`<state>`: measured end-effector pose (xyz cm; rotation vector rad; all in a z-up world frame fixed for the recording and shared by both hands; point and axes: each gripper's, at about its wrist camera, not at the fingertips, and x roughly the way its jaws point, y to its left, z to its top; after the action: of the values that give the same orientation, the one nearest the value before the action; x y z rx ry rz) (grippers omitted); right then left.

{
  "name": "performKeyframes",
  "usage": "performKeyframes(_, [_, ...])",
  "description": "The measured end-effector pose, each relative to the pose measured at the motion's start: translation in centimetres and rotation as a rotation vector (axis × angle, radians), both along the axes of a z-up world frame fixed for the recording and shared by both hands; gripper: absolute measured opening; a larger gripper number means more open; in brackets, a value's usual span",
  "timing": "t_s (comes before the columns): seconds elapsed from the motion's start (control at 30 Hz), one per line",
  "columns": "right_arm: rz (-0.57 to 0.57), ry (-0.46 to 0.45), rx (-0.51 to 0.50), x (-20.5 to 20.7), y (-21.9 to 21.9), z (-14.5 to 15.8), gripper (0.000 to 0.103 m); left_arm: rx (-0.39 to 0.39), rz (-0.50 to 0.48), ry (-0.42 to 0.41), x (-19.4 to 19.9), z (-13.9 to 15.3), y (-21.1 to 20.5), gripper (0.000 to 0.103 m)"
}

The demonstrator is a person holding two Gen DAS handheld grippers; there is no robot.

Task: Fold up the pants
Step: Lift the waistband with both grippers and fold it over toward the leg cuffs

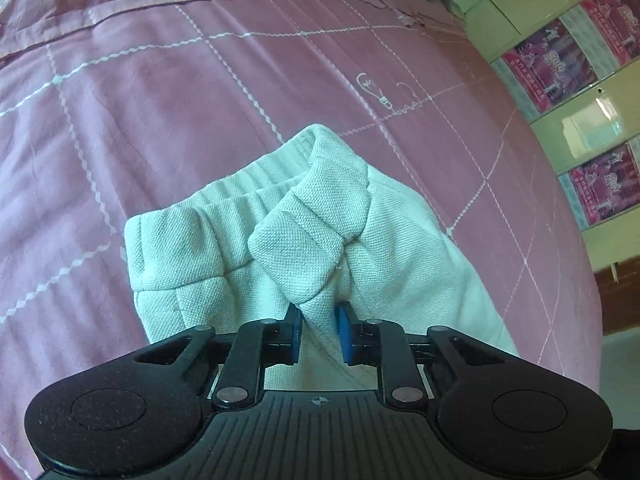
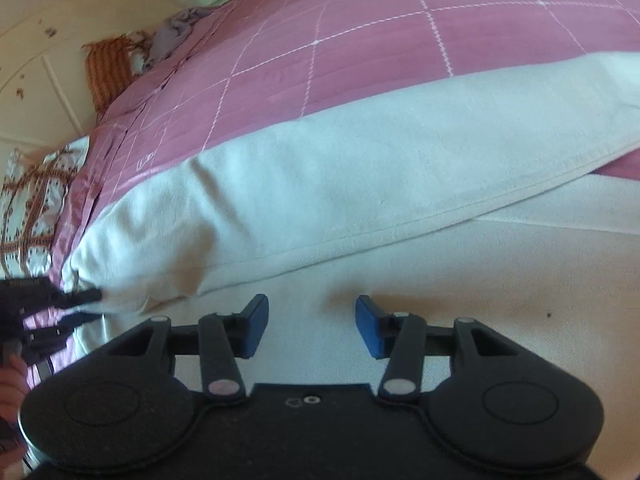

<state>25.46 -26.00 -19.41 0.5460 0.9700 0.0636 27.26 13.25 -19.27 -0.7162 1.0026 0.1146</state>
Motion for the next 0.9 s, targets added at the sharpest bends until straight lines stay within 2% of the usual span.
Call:
performKeyframes(0.13, [-0.206,0.003,0.176,1.2,-2.3,-1.9,0.044,-0.006,-0.026,-0.055,0.2,1.3,-0.2,0.011])
performKeyframes(0.23, [-0.385,-0.014,0.304,1.3,-4.0,-3.6,0.022,0.000,-0.038,-0.060,0.8,1.7,0.1,0.011])
performKeyframes(0.27, [-0.419,-0.016,0.322,1.3,-4.2,-4.0,0.004,0.005,-0.041,-0.062,1.0,1.9,0.3,0.011])
performKeyframes(0.33, [-0.432,-0.033,0.337,1.0,-4.2,-4.1,0.004,0.014,-0.057,-0.085,1.1,2.8,0.8,0.011])
performKeyframes(0.37, [-0.410,-0.060,0.319,0.5,-3.7,-3.3,0.004,0.028,-0.073,-0.103,0.9,3.5,1.1,0.011])
performKeyframes(0.47, [-0.249,-0.174,0.206,-2.1,-1.9,1.0,0.004,0.045,-0.108,-0.134,0.0,5.3,2.6,0.011])
performKeyframes(0.57, [-0.145,-0.208,0.227,-5.9,-1.2,3.6,0.004,0.083,-0.129,-0.136,-2.0,5.7,4.5,0.011])
performKeyframes(0.67, [-0.049,-0.143,0.202,-8.5,0.5,2.8,0.004,0.134,-0.141,-0.058,-3.6,2.7,5.8,0.011])
performKeyframes(0.73, [0.000,-0.064,0.117,-9.2,2.4,0.8,0.004,0.147,-0.149,0.014,-4.1,-0.2,5.9,0.011])
performKeyframes(0.8, [0.000,0.008,0.082,-8.9,3.0,-1.6,0.005,0.164,-0.144,0.007,-4.6,-1.1,5.5,0.011])
performKeyframes(0.87, [-0.028,0.011,0.102,-9.4,3.6,-1.6,0.007,0.182,-0.139,-0.007,-4.7,-0.5,5.1,0.011])
performKeyframes(0.9, [-0.028,0.010,0.104,-9.2,3.7,-1.3,0.013,0.183,-0.136,-0.013,-4.7,-0.2,5.0,0.011])
